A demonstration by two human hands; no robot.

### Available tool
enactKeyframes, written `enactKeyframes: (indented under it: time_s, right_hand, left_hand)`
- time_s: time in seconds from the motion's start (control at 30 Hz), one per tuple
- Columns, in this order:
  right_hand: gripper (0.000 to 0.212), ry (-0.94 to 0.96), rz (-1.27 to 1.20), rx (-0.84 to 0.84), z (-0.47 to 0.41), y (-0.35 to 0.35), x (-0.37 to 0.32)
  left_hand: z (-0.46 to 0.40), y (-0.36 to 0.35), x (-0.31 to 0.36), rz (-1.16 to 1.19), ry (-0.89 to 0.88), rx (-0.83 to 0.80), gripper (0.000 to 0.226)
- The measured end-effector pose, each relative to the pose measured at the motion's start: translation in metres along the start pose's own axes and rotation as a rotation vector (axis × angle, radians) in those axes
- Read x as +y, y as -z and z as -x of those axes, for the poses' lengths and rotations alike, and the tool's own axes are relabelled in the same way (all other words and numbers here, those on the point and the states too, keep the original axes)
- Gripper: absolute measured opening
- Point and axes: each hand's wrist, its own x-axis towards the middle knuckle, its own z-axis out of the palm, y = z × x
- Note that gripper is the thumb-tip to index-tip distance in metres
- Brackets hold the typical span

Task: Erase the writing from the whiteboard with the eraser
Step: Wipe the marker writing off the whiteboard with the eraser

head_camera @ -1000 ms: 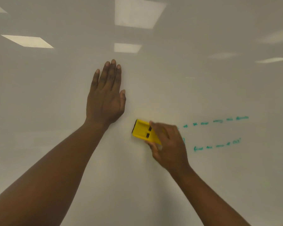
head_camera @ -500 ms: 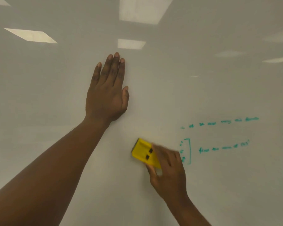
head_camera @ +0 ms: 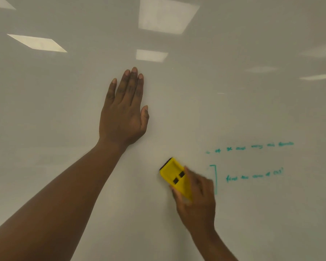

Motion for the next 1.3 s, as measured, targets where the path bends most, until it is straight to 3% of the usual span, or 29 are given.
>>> enactKeyframes:
  time_s: [0.1,0.2,0.37,0.47,0.57,0.67,0.87,0.93,1.13,1.3]
  right_hand:
    - [0.06,0.14,-0.005,-0.099,0.043,0.003,0.017]
    - [0.063,0.154,0.024,-0.112,0.063,0.018,0.049]
    - [0.059,-0.106,0.138,0.006,0.035,0.04,0.082]
    - [0.062,-0.297,0.157,0.123,-0.008,0.038,0.075]
    - [0.063,-0.37,0.108,0.204,-0.039,0.029,0.059]
    - [0.062,-0.305,0.088,0.203,-0.039,0.018,0.045]
    - [0.061,0.029,0.074,0.01,0.008,0.03,0.068]
    - [0.061,0.013,0.073,0.01,0.01,0.042,0.083]
    - [0.063,-0.343,0.112,0.155,-0.066,0.048,0.081]
    - [0.062,-0.139,0.075,0.109,-0.064,0.037,0.064]
  left_hand:
    - [0.0,0.001,0.001,0.009,0.001,0.01,0.069]
    - [0.0,0.001,0.001,0.009,0.001,0.014,0.069]
    - [0.0,0.001,0.002,0.003,0.011,0.005,0.069]
    - [0.001,0.001,0.003,0.004,0.019,0.0,0.069]
    - [0.002,0.0,0.003,-0.001,0.017,-0.002,0.069]
    - [0.002,0.001,0.003,0.004,0.013,0.001,0.069]
    - [0.002,0.001,0.002,0.022,0.01,0.001,0.069]
    - [0.002,0.001,0.003,0.018,0.013,-0.002,0.069]
    - [0.003,0.001,0.003,0.013,0.018,0.006,0.069]
    - [0.003,0.001,0.002,0.019,0.014,0.006,0.069]
